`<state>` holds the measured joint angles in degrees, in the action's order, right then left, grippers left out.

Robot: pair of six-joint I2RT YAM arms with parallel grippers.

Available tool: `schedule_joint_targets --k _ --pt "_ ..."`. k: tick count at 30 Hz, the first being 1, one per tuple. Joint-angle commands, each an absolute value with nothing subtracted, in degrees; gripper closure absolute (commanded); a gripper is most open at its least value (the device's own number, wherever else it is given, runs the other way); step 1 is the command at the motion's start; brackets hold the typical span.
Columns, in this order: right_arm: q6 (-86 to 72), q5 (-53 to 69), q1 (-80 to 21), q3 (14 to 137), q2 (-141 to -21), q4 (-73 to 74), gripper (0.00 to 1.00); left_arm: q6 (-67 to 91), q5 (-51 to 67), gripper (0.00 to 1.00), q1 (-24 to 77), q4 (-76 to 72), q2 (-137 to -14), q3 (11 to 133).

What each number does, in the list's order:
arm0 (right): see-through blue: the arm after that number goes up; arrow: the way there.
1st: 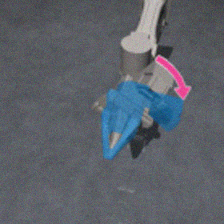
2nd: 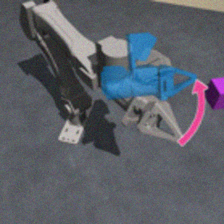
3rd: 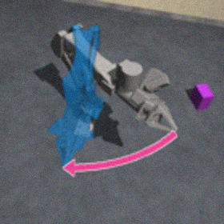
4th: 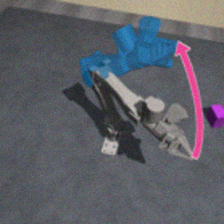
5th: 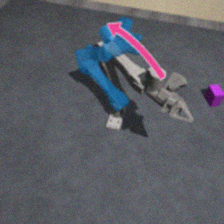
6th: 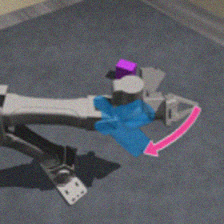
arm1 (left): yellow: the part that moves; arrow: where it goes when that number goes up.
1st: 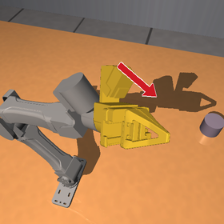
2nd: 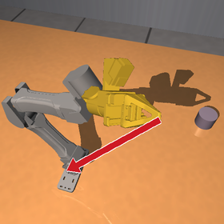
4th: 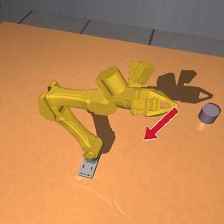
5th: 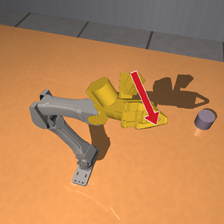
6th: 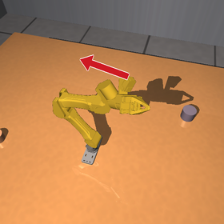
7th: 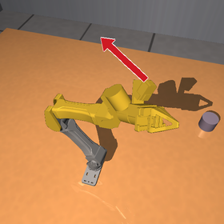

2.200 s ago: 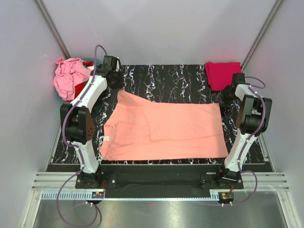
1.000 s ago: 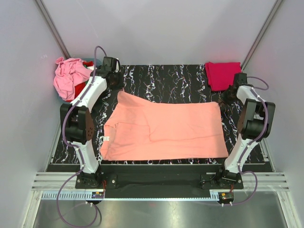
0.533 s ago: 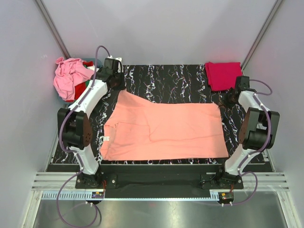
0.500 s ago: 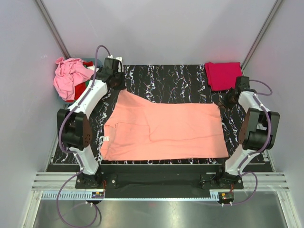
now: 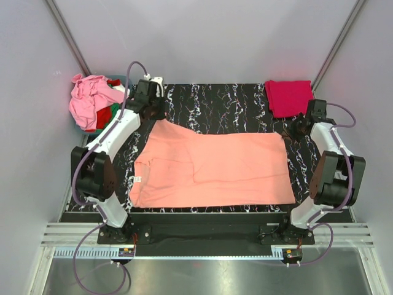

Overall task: Fold and stack the t-shirts
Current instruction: Fold the tshirt

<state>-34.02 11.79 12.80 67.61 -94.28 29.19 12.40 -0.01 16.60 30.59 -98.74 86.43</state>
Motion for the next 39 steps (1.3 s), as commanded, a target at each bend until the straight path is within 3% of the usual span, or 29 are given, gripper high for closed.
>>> schedule_joint_targets --k 1,39 --pt "-34.28 14.06 13.01 67.06 -90.79 29.35 1.0 13.1 -0.35 1.0 16.26 27.6 -93.52 84.82" --pt "-37.62 3.52 16.44 47.55 -69.52 31.03 1.0 24.43 -3.78 1.0 15.56 30.4 -57.04 47.55"
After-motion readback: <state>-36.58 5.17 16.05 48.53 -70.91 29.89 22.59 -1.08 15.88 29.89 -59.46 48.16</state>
